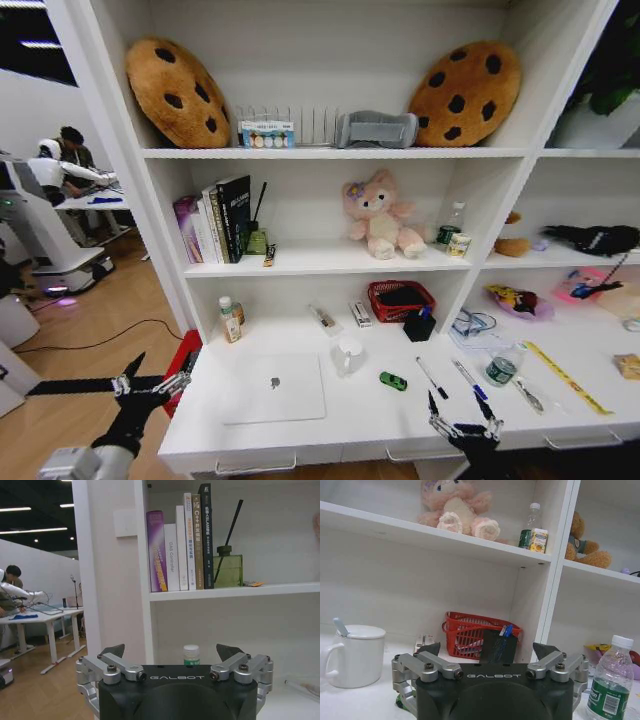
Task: Organize the objects on the table.
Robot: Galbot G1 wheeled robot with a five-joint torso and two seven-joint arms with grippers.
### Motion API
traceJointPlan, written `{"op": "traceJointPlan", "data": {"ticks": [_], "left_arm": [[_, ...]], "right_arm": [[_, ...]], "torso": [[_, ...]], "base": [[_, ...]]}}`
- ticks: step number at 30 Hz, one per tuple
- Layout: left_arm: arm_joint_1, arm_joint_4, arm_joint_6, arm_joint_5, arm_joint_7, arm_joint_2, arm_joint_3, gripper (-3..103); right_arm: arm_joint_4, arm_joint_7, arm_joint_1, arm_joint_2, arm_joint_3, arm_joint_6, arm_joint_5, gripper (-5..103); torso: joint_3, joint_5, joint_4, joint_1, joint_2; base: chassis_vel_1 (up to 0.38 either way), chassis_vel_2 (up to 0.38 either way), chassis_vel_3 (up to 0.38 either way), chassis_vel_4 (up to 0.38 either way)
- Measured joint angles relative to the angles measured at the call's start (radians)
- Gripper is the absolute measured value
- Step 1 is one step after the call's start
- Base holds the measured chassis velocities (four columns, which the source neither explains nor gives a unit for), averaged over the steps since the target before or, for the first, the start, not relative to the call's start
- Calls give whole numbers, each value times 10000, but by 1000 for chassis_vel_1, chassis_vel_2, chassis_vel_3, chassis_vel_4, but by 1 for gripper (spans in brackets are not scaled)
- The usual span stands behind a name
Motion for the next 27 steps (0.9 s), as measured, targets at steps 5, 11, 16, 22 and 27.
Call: {"op": "traceJointPlan", "data": {"ticks": [5, 11, 16, 22, 27], "left_arm": [[-15, 8, 56, -1, 37, 42, -122, 100], [-26, 30, 57, 2, 38, 48, -124, 100], [-30, 41, 57, 6, 39, 51, -113, 100], [-33, 50, 55, 11, 38, 52, -107, 100], [-34, 54, 50, 15, 37, 52, -101, 100]], "right_arm": [[-106, -154, 12, 10, -29, 60, -46, 100], [-480, -2077, 281, -578, 261, -84, 881, 100], [-1314, -5218, 1492, -2049, 1184, -577, 3276, 100], [-2794, -7198, 2741, -3651, 993, -922, 4629, 100], [-4478, -8799, 4232, -4660, 443, -1424, 4701, 100]], "torso": [[0, -1, 1, 0, 0], [0, 4, -1, -1, 0], [0, -1, 0, 0, 0], [1, 2, 2, 2, -1], [2, 3, 1, 1, -1]], "base": [[0, 0, 0, 0], [0, 0, 0, 0], [0, 0, 0, 0], [0, 0, 0, 0], [0, 0, 0, 0]]}}
